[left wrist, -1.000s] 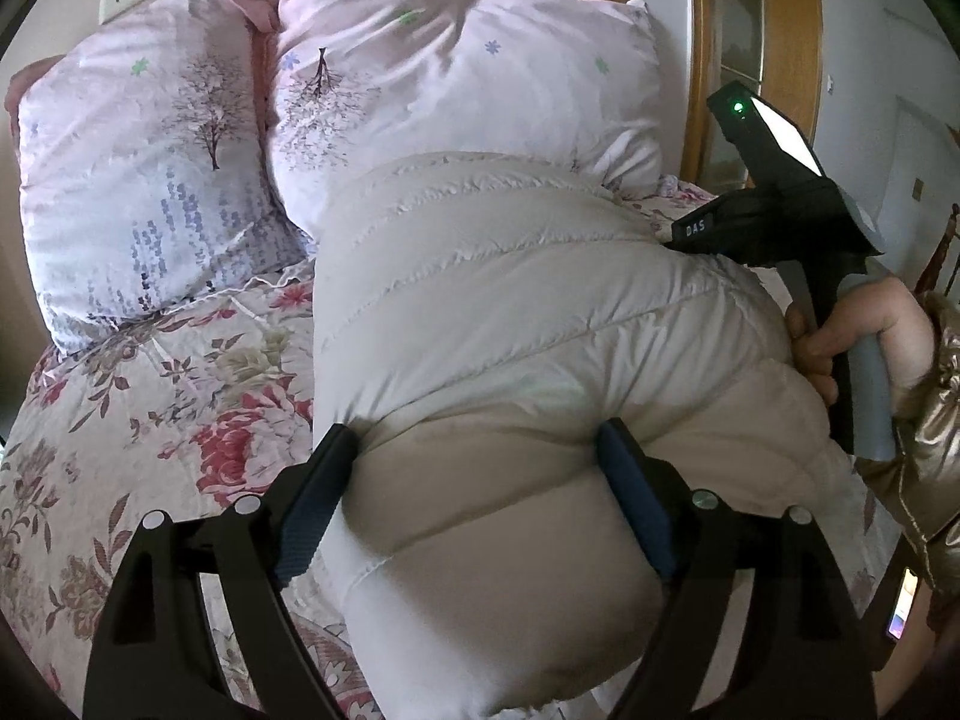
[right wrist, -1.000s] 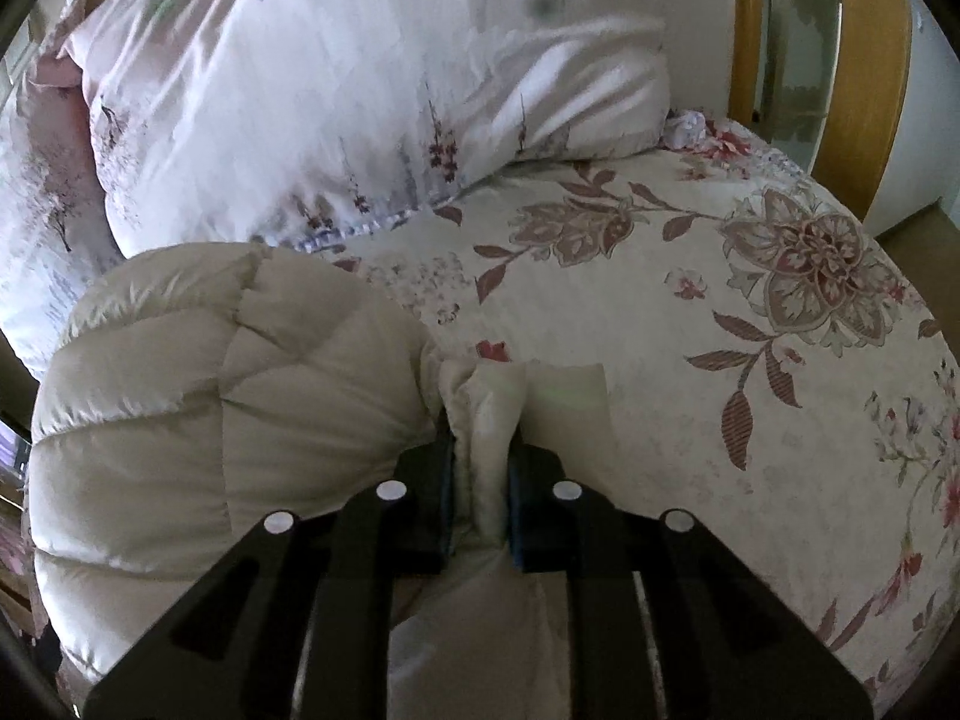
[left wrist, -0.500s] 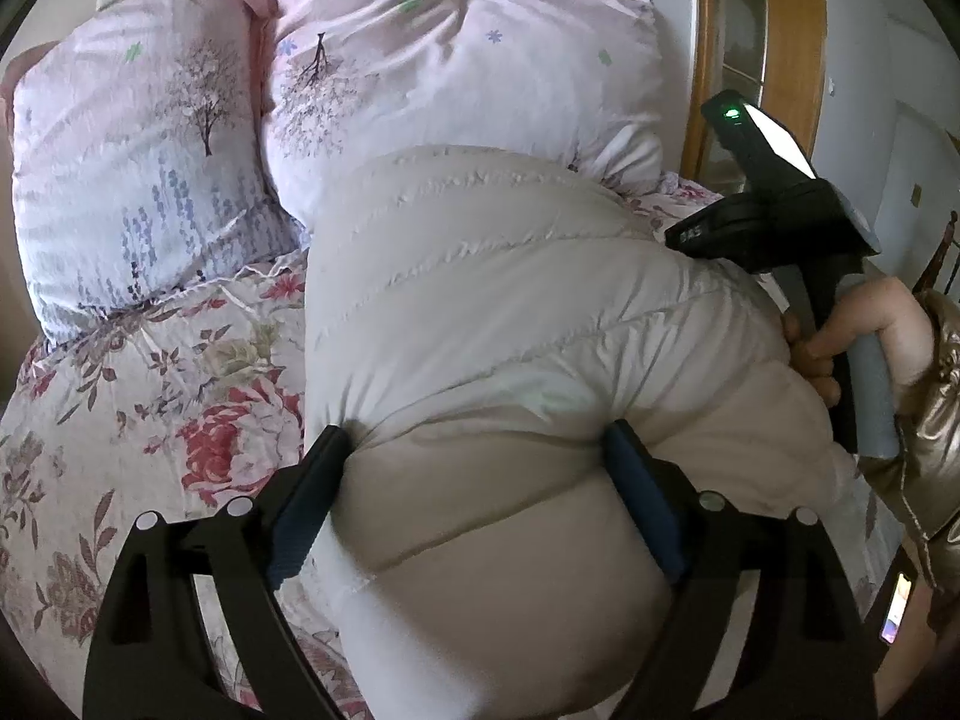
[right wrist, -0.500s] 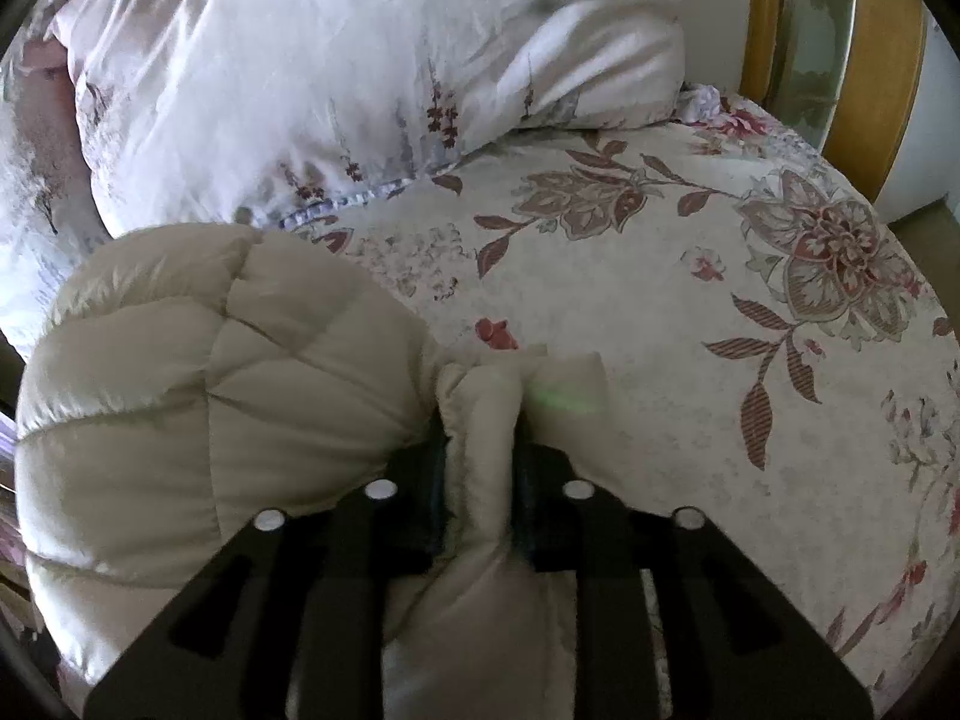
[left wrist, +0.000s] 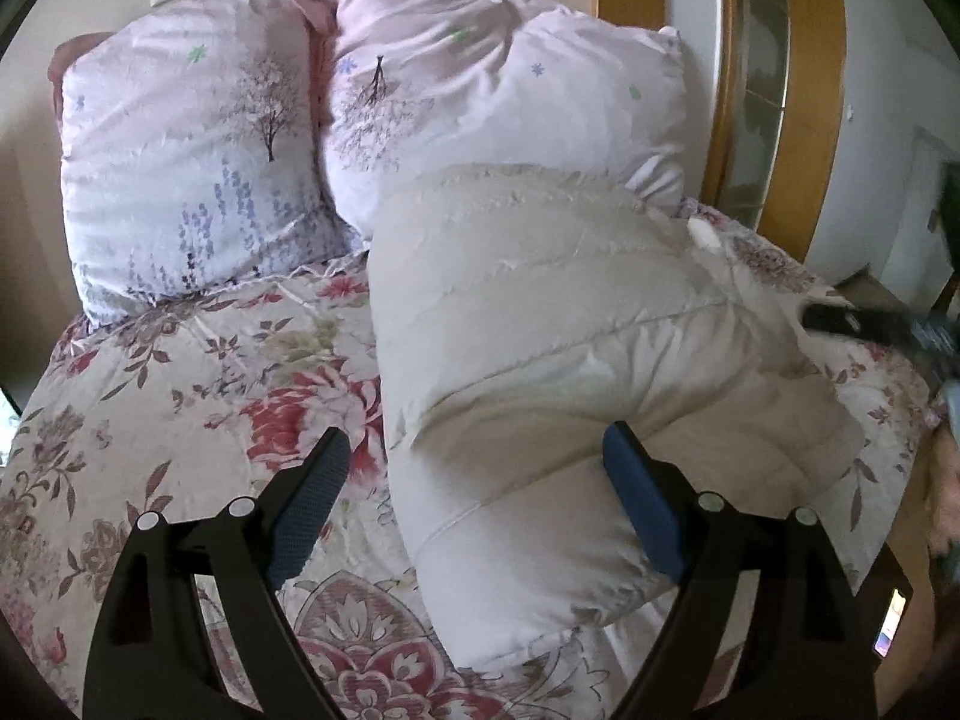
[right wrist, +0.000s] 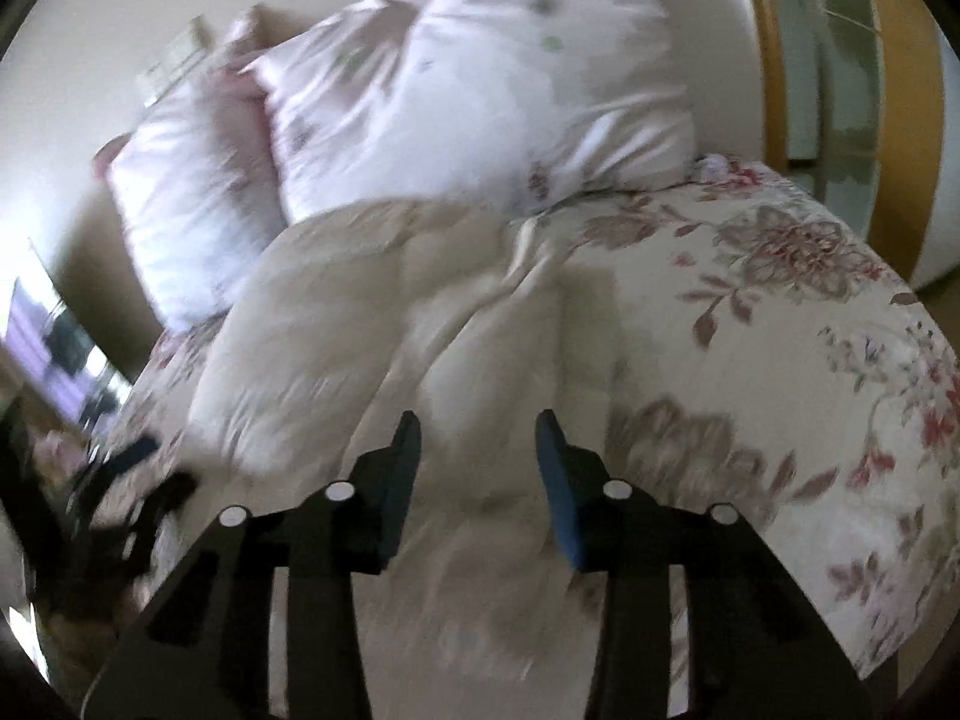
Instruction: Fold large clothes
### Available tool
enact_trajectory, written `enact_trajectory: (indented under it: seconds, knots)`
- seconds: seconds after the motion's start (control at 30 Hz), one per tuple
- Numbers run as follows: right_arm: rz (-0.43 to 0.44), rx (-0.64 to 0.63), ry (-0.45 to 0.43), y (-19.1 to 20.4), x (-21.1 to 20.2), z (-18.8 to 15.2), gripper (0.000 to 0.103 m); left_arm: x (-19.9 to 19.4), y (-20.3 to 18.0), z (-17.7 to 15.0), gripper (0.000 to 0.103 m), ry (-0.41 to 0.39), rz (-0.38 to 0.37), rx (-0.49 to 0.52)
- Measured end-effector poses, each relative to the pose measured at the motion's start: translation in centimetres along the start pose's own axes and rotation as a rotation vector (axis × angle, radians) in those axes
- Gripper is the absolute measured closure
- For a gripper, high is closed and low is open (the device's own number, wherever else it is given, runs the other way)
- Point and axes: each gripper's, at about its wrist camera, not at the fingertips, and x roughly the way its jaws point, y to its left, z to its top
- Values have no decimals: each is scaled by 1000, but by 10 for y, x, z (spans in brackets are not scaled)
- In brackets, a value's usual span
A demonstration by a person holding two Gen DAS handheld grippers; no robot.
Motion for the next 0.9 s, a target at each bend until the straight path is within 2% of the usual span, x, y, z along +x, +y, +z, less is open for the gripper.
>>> enact_trajectory:
  seconds: [0.17,0.33,0.63,0.8,0.83,0.9]
  knots:
    - [-21,-35,46,10,10,-29,66,13,-4,-2,16,37,12,13]
    - [-47,1,113,4,38,-47,68,25,-8,-3,15,56,4,19]
    - [-60,14,107,4,48,-53,68,45,-9,-6,12,84,-3,5]
    - [-70,3,128,6,47,-48,65,43,-7,-6,12,89,-21,-2]
    - [-70,1,138,5,43,-45,60,40,-5,-5,13,89,-33,-6]
    - [-53,9,136,3,32,-37,40,33,6,-1,13,93,-82,-42]
